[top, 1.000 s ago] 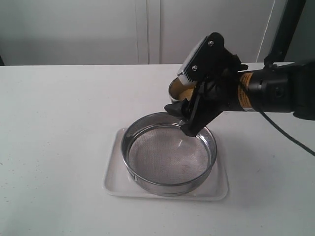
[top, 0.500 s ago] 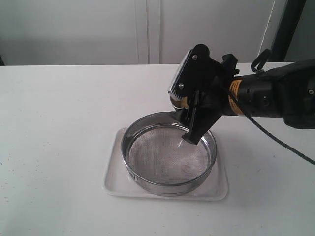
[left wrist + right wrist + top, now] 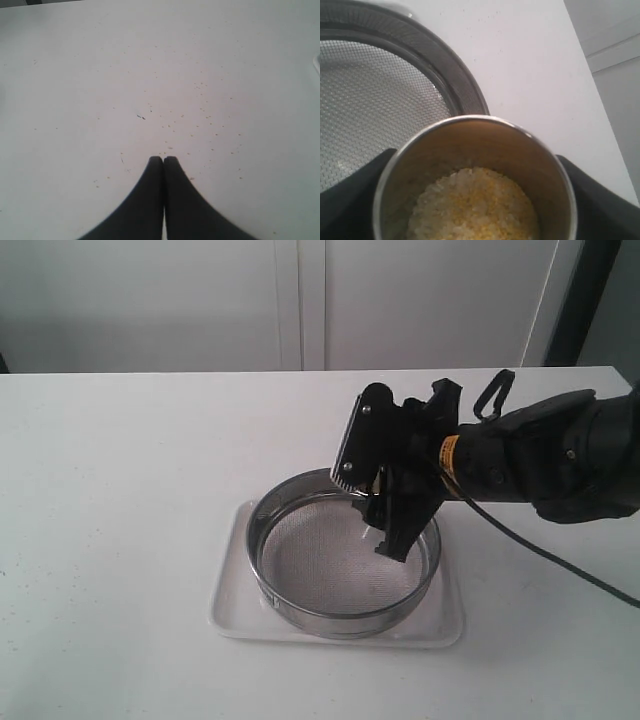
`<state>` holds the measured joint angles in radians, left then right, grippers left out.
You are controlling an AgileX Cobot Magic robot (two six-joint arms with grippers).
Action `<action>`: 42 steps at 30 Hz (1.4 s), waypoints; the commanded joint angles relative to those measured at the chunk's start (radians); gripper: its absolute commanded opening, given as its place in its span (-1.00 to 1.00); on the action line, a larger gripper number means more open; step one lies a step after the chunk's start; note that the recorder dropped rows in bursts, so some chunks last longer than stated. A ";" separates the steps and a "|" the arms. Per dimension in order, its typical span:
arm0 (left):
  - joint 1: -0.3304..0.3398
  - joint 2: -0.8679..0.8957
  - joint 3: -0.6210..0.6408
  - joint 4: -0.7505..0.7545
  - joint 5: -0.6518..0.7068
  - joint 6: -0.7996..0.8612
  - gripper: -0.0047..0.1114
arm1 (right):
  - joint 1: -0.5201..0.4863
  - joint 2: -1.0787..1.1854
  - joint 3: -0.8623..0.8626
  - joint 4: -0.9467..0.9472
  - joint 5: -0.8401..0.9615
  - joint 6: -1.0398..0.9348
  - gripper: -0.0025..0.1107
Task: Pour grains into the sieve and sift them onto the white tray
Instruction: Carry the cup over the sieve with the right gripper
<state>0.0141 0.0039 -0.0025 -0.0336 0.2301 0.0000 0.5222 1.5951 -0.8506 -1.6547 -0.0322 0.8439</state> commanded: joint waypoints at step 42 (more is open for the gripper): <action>-0.006 -0.004 0.003 -0.006 -0.004 0.000 -0.92 | 0.067 0.052 -0.027 -0.050 0.207 -0.377 -0.96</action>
<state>0.0141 0.0039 -0.0025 -0.0336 0.2301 0.0000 0.5888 1.6501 -0.8674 -1.6860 0.1573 0.4792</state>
